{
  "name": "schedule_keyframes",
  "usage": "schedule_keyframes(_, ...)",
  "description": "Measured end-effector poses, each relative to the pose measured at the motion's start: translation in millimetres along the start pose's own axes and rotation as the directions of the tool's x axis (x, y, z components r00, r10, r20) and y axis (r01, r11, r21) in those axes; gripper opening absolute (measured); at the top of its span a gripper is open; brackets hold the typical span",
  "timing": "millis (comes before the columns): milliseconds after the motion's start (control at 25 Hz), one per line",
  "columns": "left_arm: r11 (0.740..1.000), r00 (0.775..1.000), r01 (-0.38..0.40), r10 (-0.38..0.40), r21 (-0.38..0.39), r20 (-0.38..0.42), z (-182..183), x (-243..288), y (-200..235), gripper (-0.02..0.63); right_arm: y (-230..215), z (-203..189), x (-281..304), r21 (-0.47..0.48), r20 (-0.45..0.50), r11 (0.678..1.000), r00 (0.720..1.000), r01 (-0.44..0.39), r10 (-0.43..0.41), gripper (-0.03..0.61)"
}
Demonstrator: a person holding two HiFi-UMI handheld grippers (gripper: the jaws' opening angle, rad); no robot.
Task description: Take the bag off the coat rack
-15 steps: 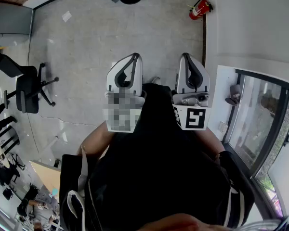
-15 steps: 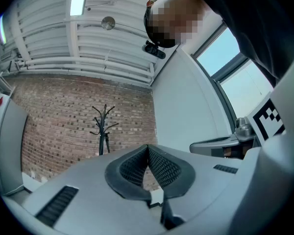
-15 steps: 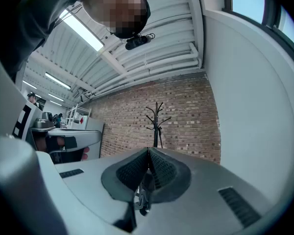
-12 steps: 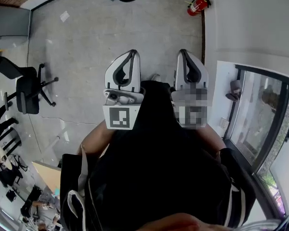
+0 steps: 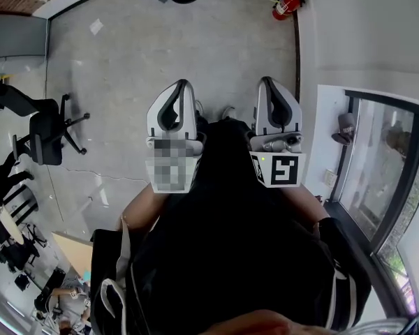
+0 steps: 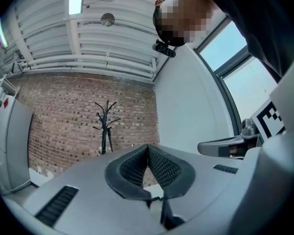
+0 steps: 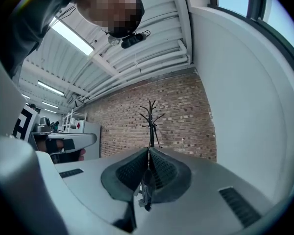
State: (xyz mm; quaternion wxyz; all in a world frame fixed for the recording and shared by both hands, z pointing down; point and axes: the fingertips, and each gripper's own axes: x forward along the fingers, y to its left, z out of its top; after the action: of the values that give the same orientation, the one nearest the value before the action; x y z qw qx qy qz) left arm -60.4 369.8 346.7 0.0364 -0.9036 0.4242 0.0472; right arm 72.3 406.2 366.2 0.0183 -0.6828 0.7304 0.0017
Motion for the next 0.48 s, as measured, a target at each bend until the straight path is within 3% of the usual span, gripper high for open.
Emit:
schedule_keyframes(360,0.999,0.999,-0.052,0.052,0.0,-0.007,-10.6,-15.5,-25.5,0.02,-11.1,-17.7,-24.8,-0.016,-0.039,0.999,0.999,-0.039,0.038,0.021)
schedule_keyframes(480,0.998,0.997,-0.069,0.069,0.011,0.026,-4.5,-16.3,-30.3,0.02,-14.3,-24.3,-29.3,0.004,-0.054,0.999,0.997,-0.05,0.05,0.021)
